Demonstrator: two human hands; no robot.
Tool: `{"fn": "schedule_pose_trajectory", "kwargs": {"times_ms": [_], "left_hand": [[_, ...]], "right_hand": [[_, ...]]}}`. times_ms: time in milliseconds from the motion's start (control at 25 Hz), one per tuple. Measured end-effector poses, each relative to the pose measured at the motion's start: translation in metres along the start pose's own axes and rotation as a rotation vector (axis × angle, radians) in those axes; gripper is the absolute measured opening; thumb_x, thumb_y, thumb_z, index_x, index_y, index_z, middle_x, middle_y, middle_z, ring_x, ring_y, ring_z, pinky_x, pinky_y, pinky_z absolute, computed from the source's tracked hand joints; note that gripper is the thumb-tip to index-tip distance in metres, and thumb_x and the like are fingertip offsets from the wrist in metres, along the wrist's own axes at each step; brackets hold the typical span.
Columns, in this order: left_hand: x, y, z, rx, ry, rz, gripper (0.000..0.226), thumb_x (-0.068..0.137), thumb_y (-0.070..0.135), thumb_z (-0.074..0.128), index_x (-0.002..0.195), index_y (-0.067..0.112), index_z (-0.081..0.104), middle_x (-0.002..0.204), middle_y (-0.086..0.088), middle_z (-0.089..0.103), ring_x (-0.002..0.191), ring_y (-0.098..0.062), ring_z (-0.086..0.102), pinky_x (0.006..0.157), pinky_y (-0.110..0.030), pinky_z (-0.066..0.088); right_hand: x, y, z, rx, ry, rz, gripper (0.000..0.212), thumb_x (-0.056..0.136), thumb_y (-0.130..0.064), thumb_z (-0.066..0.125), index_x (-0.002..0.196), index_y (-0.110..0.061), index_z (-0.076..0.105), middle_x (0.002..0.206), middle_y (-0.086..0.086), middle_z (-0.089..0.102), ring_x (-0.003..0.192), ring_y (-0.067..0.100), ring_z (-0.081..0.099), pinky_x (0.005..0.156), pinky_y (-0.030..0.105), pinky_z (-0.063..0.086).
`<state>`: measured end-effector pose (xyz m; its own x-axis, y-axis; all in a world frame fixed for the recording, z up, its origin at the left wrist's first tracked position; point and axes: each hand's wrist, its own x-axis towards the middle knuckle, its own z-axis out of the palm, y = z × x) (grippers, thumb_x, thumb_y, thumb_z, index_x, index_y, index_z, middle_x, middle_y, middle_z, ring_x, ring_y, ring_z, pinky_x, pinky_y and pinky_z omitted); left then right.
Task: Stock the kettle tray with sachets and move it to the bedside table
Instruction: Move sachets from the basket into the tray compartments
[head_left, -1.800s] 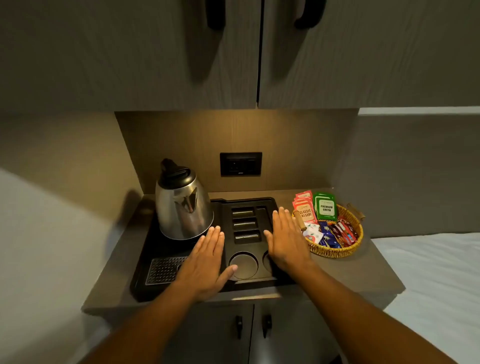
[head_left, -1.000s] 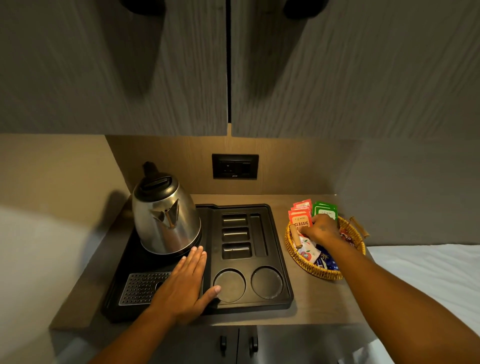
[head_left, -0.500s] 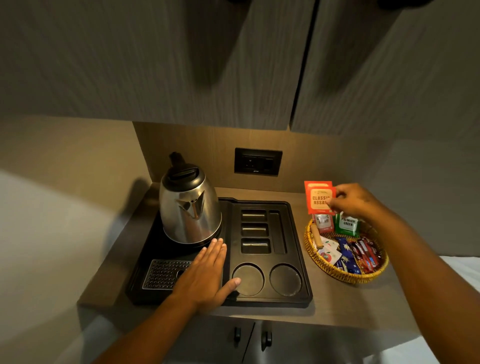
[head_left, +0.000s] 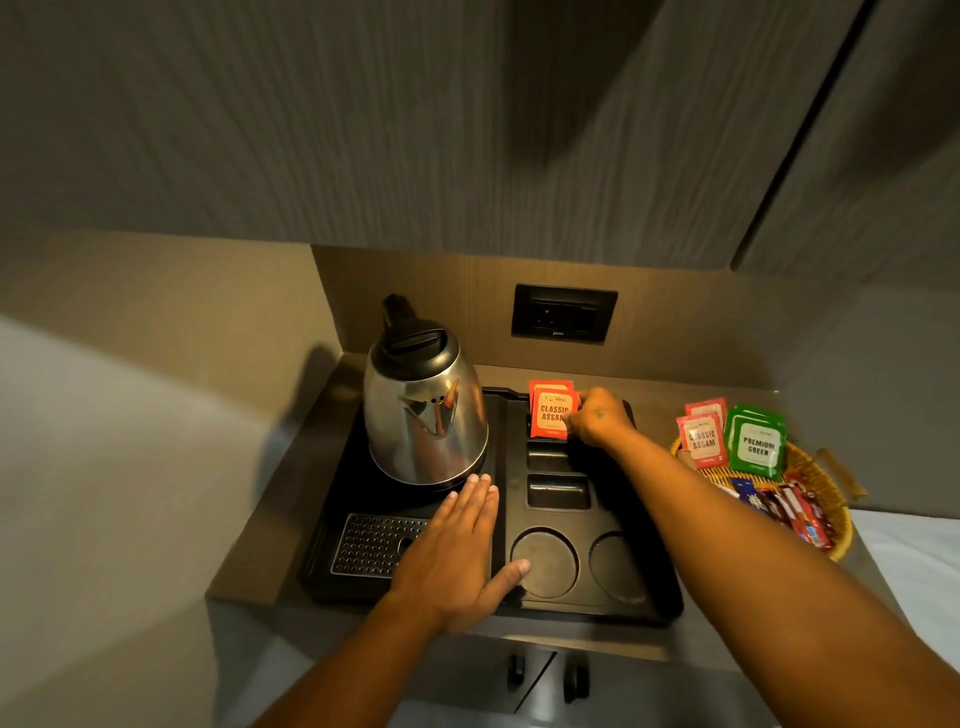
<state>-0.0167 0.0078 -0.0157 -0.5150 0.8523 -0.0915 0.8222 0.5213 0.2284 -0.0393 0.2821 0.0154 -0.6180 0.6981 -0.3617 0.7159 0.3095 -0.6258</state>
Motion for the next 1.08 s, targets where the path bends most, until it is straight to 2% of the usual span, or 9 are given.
{"fn": "schedule_pose_trajectory", "kwargs": {"times_ms": [80, 160, 320, 440, 520, 600, 760, 960, 1080], "left_hand": [[0.001, 0.000, 0.000, -0.005, 0.008, 0.008, 0.093, 0.084, 0.077, 0.008, 0.154, 0.017, -0.006, 0.162, 0.000, -0.013, 0.146, -0.012, -0.020, 0.122, -0.036, -0.001], [0.002, -0.001, 0.000, -0.007, 0.013, 0.011, 0.094, 0.082, 0.078, 0.006, 0.154, 0.018, -0.007, 0.161, 0.001, -0.014, 0.146, -0.012, -0.020, 0.122, -0.036, -0.001], [0.002, 0.001, 0.002, -0.013, 0.009, -0.011, 0.096, 0.079, 0.080, 0.004, 0.152, 0.020, -0.012, 0.160, 0.002, -0.018, 0.146, -0.013, -0.021, 0.120, -0.033, -0.007], [0.003, 0.000, 0.003, -0.012, 0.003, -0.025, 0.095, 0.079, 0.081, 0.005, 0.152, 0.022, -0.013, 0.159, 0.003, -0.020, 0.145, -0.012, -0.023, 0.118, -0.031, -0.009], [0.004, 0.001, 0.003, -0.009, 0.000, -0.026, 0.096, 0.078, 0.081, 0.004, 0.152, 0.022, -0.013, 0.159, 0.004, -0.020, 0.145, -0.012, -0.023, 0.117, -0.030, -0.011], [0.004, 0.000, 0.004, -0.017, 0.003, -0.026, 0.098, 0.076, 0.082, 0.001, 0.152, 0.022, -0.012, 0.159, 0.004, -0.019, 0.145, -0.012, -0.022, 0.117, -0.030, -0.010], [0.003, 0.000, 0.005, -0.010, -0.007, -0.021, 0.099, 0.076, 0.083, -0.001, 0.153, 0.021, -0.011, 0.160, 0.003, -0.018, 0.145, -0.011, -0.022, 0.119, -0.031, -0.008], [0.002, -0.001, 0.003, -0.003, 0.001, -0.004, 0.098, 0.078, 0.081, 0.001, 0.153, 0.019, -0.009, 0.161, 0.001, -0.015, 0.146, -0.012, -0.020, 0.122, -0.036, -0.002], [0.001, -0.001, 0.003, -0.002, 0.017, 0.008, 0.097, 0.081, 0.080, 0.003, 0.154, 0.016, -0.005, 0.162, -0.001, -0.011, 0.147, -0.013, -0.018, 0.123, -0.038, 0.003]], "right_hand": [[0.000, 0.007, -0.007, 0.001, 0.054, -0.006, 0.026, 0.084, -0.017, 0.072, 0.108, -0.008, 0.067, 0.108, 0.013, 0.070, 0.105, 0.030, 0.066, 0.086, 0.037, 0.054], [-0.006, 0.023, -0.034, -0.030, 0.205, -0.049, 0.035, 0.084, -0.019, 0.071, 0.117, -0.010, 0.063, 0.112, 0.013, 0.068, 0.108, 0.031, 0.064, 0.093, 0.044, 0.052], [-0.014, 0.098, -0.124, -0.411, 0.496, -0.133, 0.035, 0.084, -0.012, 0.063, 0.120, -0.013, 0.063, 0.116, 0.016, 0.067, 0.105, 0.037, 0.064, 0.088, 0.045, 0.052], [-0.016, 0.142, -0.159, -0.663, 0.379, -0.088, 0.045, 0.072, -0.025, 0.078, 0.113, -0.014, 0.064, 0.108, 0.013, 0.068, 0.095, 0.032, 0.066, 0.080, 0.042, 0.055], [-0.016, 0.153, -0.161, -0.693, 0.246, -0.101, 0.065, 0.065, -0.031, 0.085, 0.123, -0.019, 0.058, 0.111, 0.010, 0.065, 0.098, 0.028, 0.064, 0.080, 0.041, 0.055], [-0.017, 0.151, -0.160, -0.702, 0.235, -0.121, 0.071, 0.065, -0.031, 0.086, 0.128, -0.020, 0.055, 0.114, 0.010, 0.062, 0.100, 0.028, 0.064, 0.079, 0.040, 0.055], [-0.020, 0.144, -0.160, -0.677, 0.299, -0.093, 0.057, 0.070, -0.029, 0.083, 0.119, -0.017, 0.058, 0.109, 0.010, 0.065, 0.096, 0.028, 0.067, 0.073, 0.039, 0.056], [-0.035, 0.125, -0.183, -0.530, 0.262, -0.047, 0.006, 0.083, -0.019, 0.070, 0.083, -0.018, 0.064, 0.097, 0.010, 0.071, 0.086, 0.027, 0.068, 0.075, 0.039, 0.058], [-0.054, 0.082, -0.204, -0.477, 0.171, -0.087, 0.019, 0.081, -0.007, 0.071, 0.074, -0.022, 0.062, 0.090, 0.007, 0.069, 0.081, 0.021, 0.062, 0.074, 0.036, 0.052]]}}
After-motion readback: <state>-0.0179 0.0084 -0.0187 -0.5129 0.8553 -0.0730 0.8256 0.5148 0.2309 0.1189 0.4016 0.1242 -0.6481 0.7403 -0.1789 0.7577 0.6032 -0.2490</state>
